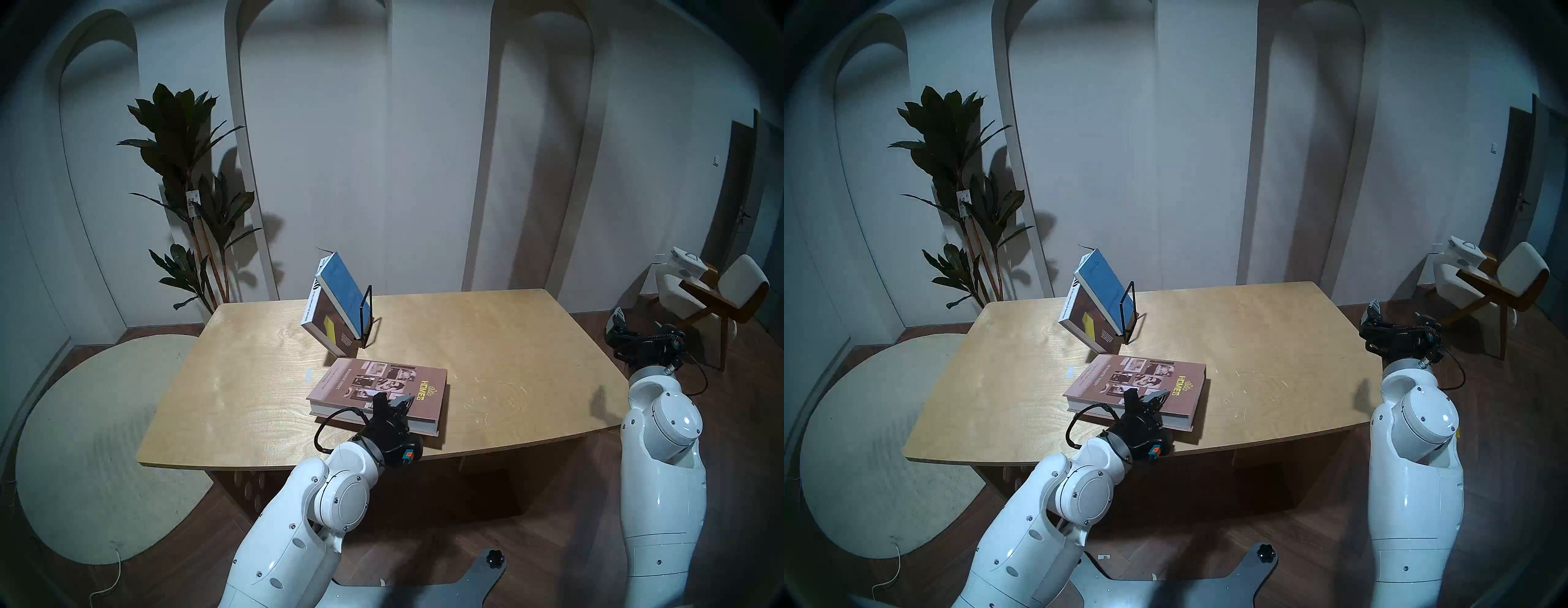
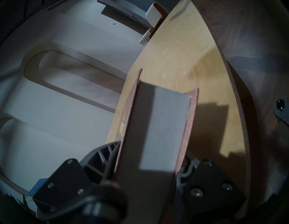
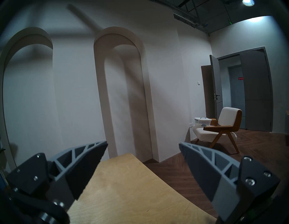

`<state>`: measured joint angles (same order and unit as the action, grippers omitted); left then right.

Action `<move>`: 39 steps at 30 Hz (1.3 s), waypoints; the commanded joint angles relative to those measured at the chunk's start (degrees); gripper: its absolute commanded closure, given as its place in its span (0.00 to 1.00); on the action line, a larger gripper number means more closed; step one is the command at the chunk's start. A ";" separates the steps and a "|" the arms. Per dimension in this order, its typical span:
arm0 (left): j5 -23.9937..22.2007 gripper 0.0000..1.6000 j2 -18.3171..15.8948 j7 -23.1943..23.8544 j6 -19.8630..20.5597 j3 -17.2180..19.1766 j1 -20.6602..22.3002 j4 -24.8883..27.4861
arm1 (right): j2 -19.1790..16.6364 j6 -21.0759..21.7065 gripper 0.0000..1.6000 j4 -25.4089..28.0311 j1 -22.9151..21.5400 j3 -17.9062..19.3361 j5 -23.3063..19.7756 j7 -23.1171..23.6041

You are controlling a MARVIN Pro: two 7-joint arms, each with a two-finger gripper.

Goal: Stack the books into one stack

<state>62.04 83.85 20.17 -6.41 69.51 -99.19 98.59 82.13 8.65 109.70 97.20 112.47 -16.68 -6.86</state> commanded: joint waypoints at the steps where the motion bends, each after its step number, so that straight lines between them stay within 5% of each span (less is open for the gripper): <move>1: -1.42 0.59 -3.72 4.91 -3.71 -0.97 -1.02 2.85 | 0.23 -0.44 0.00 1.21 -0.47 -0.07 -0.08 -0.17; 2: -2.36 0.12 -4.22 6.62 -4.14 -0.60 -0.67 3.04 | 0.24 -0.44 0.00 1.21 -0.47 -0.07 -0.07 -0.16; 3: -2.43 0.00 -5.12 7.78 -5.10 -0.62 0.04 3.10 | 0.25 -0.43 0.00 1.20 -0.48 -0.06 -0.06 -0.15; 8: -2.16 0.00 -11.38 14.24 -11.48 -0.26 2.41 7.13 | 0.19 -0.38 0.00 1.07 -0.53 -0.04 -0.02 -0.05; 14: -1.13 0.00 -13.35 19.02 -14.77 0.95 5.15 9.78 | 0.20 -0.37 0.00 1.04 -0.56 -0.03 0.02 -0.02; 22: 0.25 0.00 -9.80 23.32 -21.72 -1.05 9.91 9.56 | 0.24 -0.37 0.00 1.01 -0.60 -0.01 0.07 0.00; 26: -0.84 0.00 -11.11 27.01 -25.76 -3.19 12.32 9.02 | 0.29 -0.38 0.00 1.05 -0.60 0.00 0.09 0.00; 32: 2.37 0.00 -13.51 25.20 -33.38 -6.02 17.07 8.92 | 0.30 -0.37 0.00 1.01 -0.62 0.02 0.13 0.04; 39: 8.42 0.00 -11.01 20.21 -36.91 -5.64 19.09 8.76 | 0.32 -0.36 0.00 0.99 -0.65 0.04 0.17 0.08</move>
<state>67.02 70.85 44.21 -39.66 63.52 -85.73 107.04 82.36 8.66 109.54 97.00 112.63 -16.37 -6.80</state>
